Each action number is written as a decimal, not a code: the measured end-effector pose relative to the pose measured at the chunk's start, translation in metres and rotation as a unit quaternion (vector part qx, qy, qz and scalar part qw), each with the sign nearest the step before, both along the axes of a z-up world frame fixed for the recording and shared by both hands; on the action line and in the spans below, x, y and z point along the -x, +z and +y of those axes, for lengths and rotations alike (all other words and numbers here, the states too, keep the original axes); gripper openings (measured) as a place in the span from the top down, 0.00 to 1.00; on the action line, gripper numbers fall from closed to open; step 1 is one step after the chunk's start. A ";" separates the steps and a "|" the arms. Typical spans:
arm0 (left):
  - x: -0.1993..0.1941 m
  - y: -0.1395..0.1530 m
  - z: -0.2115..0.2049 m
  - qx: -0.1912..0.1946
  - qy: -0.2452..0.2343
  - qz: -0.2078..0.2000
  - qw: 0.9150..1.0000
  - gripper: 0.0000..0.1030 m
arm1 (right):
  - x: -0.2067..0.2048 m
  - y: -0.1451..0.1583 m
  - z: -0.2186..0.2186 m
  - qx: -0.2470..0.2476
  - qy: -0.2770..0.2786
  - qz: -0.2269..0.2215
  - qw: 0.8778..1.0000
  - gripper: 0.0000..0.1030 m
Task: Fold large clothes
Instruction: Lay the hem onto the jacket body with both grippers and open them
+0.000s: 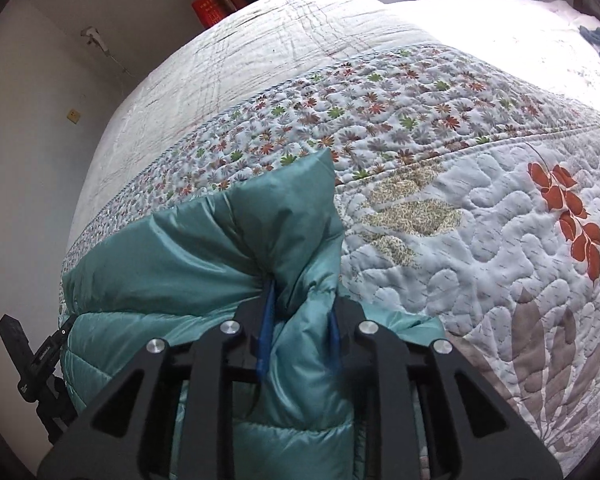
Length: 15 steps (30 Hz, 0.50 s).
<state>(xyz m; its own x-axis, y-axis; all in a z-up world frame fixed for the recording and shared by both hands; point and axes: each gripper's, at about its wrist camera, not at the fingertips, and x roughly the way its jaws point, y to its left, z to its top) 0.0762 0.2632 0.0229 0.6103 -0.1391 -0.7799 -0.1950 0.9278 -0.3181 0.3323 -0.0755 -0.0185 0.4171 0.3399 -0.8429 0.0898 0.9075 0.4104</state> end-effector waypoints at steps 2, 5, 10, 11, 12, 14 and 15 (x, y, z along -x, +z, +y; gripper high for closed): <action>0.010 0.008 0.009 0.012 0.013 -0.002 1.000 0.63 | 0.010 0.008 -0.006 -0.001 -0.004 -0.006 1.000 0.67; 0.040 0.027 0.021 0.037 0.015 -0.022 0.999 0.59 | 0.034 0.032 -0.017 0.002 0.005 -0.033 0.999 0.57; 0.099 0.038 0.025 0.038 0.002 -0.034 0.999 0.47 | 0.095 0.052 -0.029 -0.007 0.042 -0.062 0.997 0.49; 0.111 0.036 0.024 0.039 -0.001 -0.032 0.999 0.47 | 0.106 0.052 -0.028 -0.008 0.050 -0.063 0.997 0.49; 0.120 0.033 0.024 0.039 -0.004 -0.030 0.999 0.46 | 0.118 0.052 -0.025 -0.007 0.057 -0.064 0.996 0.49; 0.139 0.028 0.019 0.042 -0.013 -0.032 0.999 0.46 | 0.141 0.048 -0.023 -0.006 0.070 -0.062 0.996 0.49; 0.147 0.024 0.016 0.042 -0.016 -0.031 0.998 0.46 | 0.148 0.042 -0.022 -0.010 0.076 -0.060 0.995 0.47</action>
